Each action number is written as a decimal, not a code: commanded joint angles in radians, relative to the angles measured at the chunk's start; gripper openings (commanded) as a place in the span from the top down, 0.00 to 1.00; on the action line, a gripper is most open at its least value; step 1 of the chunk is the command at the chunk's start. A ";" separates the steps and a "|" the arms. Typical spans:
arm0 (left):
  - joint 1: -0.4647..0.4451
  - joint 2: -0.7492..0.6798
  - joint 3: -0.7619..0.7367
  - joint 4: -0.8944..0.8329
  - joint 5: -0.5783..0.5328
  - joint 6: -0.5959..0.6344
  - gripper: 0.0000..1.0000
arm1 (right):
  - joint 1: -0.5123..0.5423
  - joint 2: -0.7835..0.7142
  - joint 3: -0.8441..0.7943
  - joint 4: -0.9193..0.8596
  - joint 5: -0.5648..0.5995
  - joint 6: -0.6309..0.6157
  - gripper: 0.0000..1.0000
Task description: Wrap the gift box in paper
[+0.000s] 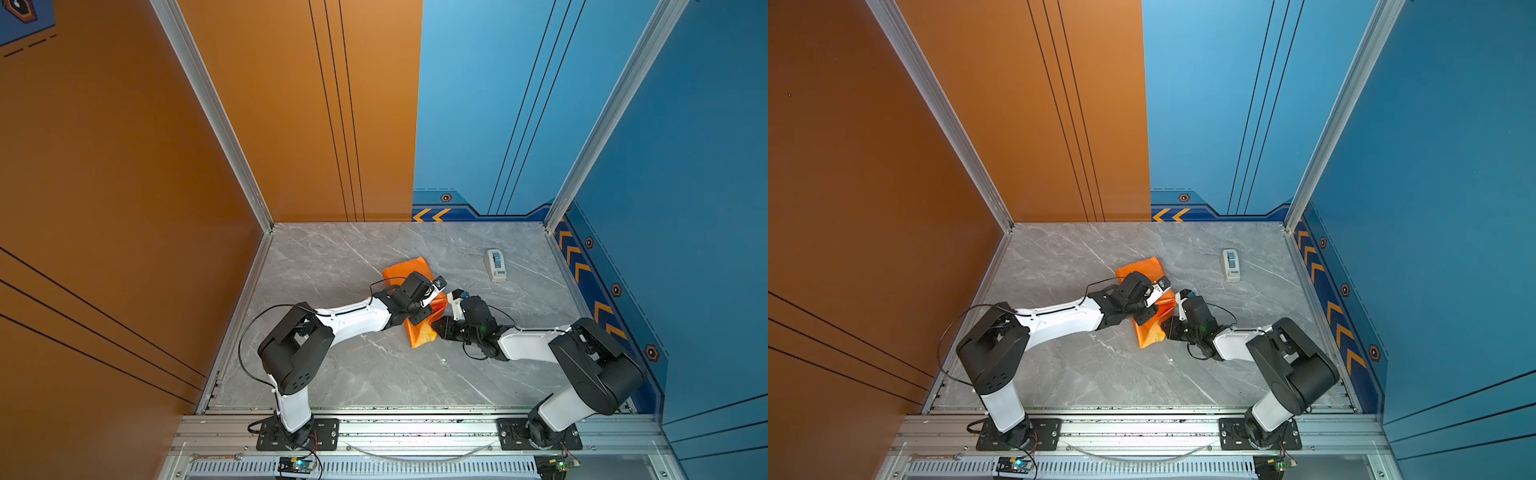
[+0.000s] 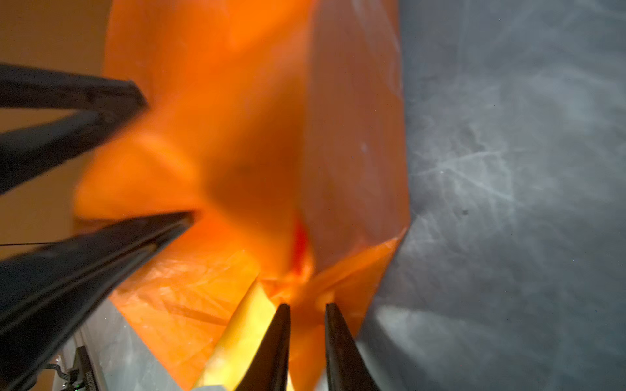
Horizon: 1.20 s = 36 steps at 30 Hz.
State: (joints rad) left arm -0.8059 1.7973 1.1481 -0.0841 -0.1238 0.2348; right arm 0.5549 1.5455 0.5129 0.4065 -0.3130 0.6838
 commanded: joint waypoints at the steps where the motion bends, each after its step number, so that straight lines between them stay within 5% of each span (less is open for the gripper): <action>1: 0.007 0.005 -0.032 -0.051 0.048 -0.028 0.54 | -0.052 -0.097 -0.029 -0.043 -0.001 0.012 0.77; 9: 0.006 0.008 -0.026 -0.048 0.050 -0.028 0.54 | -0.087 -0.089 0.008 -0.112 -0.056 0.067 0.94; 36: 0.006 0.011 -0.031 -0.040 0.068 -0.031 0.55 | 0.010 0.214 0.088 0.075 0.068 0.117 0.96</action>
State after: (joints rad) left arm -0.8051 1.7973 1.1477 -0.0769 -0.1101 0.2192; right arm 0.5552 1.7229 0.5926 0.5007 -0.2867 0.7944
